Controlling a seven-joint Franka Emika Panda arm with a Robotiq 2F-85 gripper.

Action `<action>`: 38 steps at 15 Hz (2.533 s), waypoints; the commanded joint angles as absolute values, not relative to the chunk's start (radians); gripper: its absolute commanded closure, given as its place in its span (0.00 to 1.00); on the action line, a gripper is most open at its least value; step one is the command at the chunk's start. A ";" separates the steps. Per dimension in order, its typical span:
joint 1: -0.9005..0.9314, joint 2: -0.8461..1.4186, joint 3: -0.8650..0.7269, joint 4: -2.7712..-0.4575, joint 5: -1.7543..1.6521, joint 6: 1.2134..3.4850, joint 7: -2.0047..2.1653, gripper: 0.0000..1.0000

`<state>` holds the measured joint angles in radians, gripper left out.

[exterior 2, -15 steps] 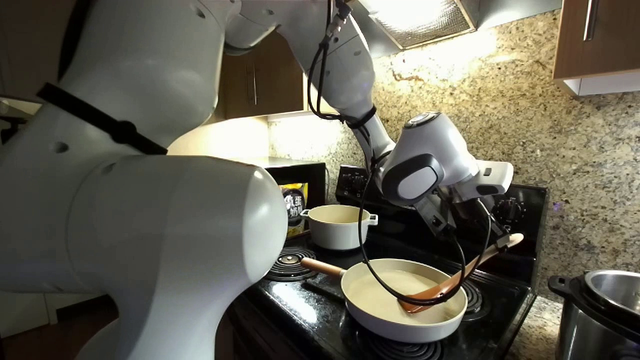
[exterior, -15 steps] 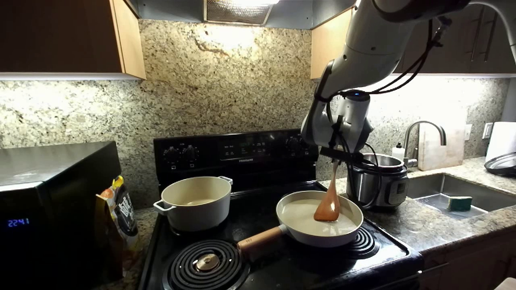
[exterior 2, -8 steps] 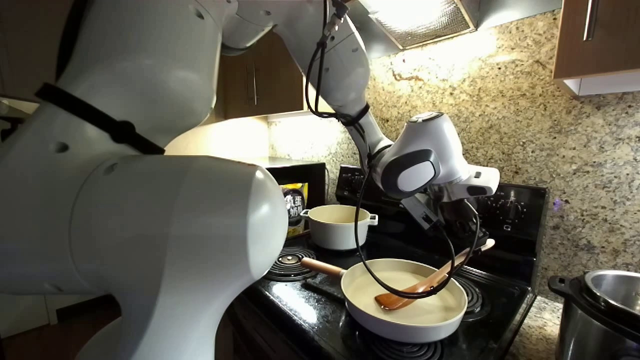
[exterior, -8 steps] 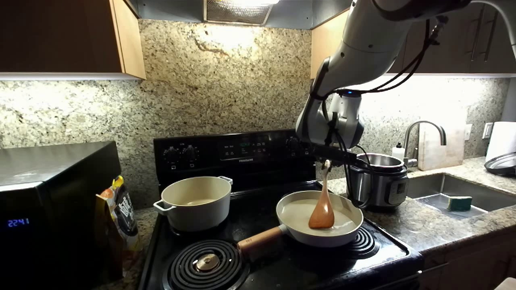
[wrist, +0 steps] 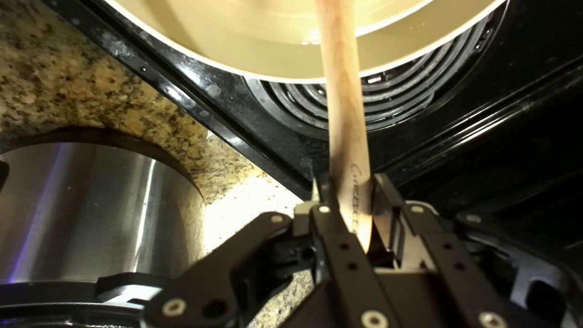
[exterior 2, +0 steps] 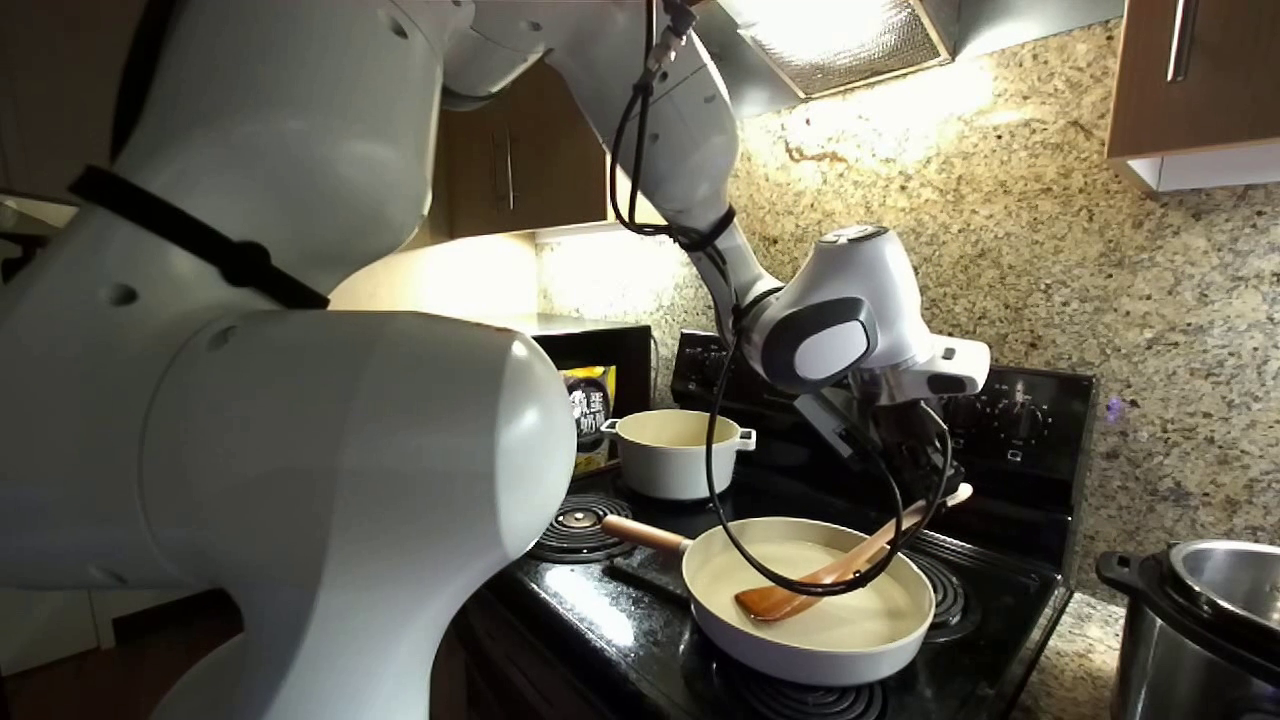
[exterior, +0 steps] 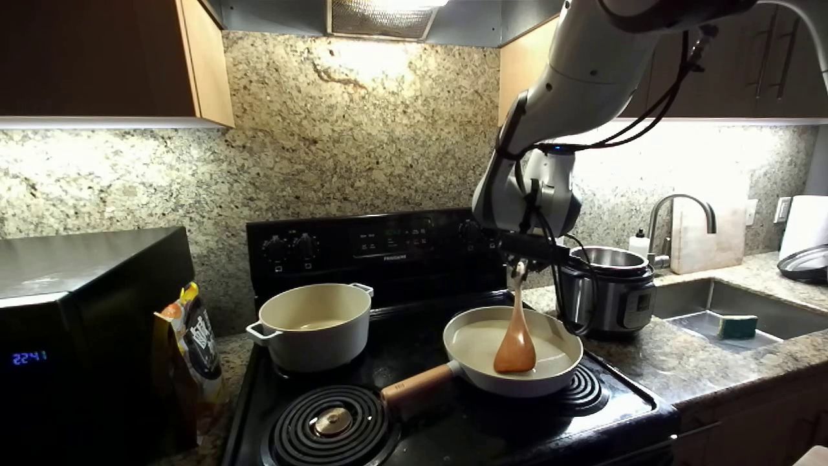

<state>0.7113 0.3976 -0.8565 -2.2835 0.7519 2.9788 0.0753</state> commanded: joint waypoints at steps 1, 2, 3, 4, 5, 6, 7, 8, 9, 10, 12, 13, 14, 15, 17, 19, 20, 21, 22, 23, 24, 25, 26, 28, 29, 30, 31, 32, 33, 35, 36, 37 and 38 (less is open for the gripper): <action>0.707 0.330 -0.857 -2.343 0.758 2.991 0.039 0.94; 0.703 0.321 -0.856 -2.355 0.764 2.998 0.037 0.94; 0.693 0.314 -0.852 -2.364 0.771 3.002 0.033 0.94; 0.686 0.300 -0.849 -2.379 0.779 3.012 0.029 0.94; 0.679 0.291 -0.848 -2.390 0.785 3.019 0.028 0.94; 0.668 0.278 -0.846 -2.402 0.792 3.026 0.024 0.94; 0.658 0.268 -0.845 -2.412 0.797 3.034 0.022 0.94; 0.644 0.259 -0.844 -2.418 0.805 3.042 0.019 0.94; 0.631 0.253 -0.844 -2.421 0.810 3.049 0.018 0.94; 0.617 0.249 -0.847 -2.419 0.811 3.054 0.019 0.94; 0.582 0.245 -0.848 -2.407 0.806 3.050 0.020 0.94; 0.567 0.246 -0.848 -2.399 0.804 3.046 0.024 0.94; 0.548 0.246 -0.848 -2.389 0.801 3.036 0.023 0.94; 0.531 0.248 -0.847 -2.378 0.798 3.028 0.025 0.94; 0.507 0.263 -0.846 -2.350 0.789 3.013 0.031 0.94; 0.489 0.281 -0.842 -2.316 0.780 2.997 0.035 0.94; 0.483 0.292 -0.841 -2.297 0.776 2.987 0.038 0.94; 0.475 0.299 -0.836 -2.280 0.773 2.976 0.036 0.94; 0.483 0.301 -0.846 -2.265 0.759 2.963 0.045 0.94; 0.468 0.315 -0.834 -2.243 0.763 2.949 0.039 0.94; 0.469 0.322 -0.836 -2.226 0.758 2.933 0.044 0.94; 0.480 0.327 -0.846 -2.206 0.743 2.914 0.055 0.94; 0.482 0.335 -0.848 -2.188 0.735 2.898 0.057 0.94; 0.487 0.345 -0.849 -2.153 0.712 2.863 0.060 0.94; 0.493 0.349 -0.850 -2.138 0.699 2.846 0.062 0.94; 0.497 0.353 -0.850 -2.124 0.689 2.832 0.062 0.94; 0.501 0.357 -0.848 -2.110 0.676 2.812 0.063 0.94; 0.503 0.359 -0.845 -2.098 0.666 2.798 0.060 0.94; 0.363 0.306 -0.691 -2.102 0.515 2.821 0.152 0.94; 0.282 0.303 -0.592 -2.078 0.419 2.800 0.180 0.94; 0.210 0.335 -0.498 -2.061 0.412 2.809 0.179 0.94; 0.157 0.341 -0.436 -2.050 0.391 2.803 0.180 0.94; 0.097 0.351 -0.365 -2.042 0.380 2.801 0.174 0.94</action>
<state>0.2507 0.3380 -0.5379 -2.0699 0.4403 2.8258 0.1575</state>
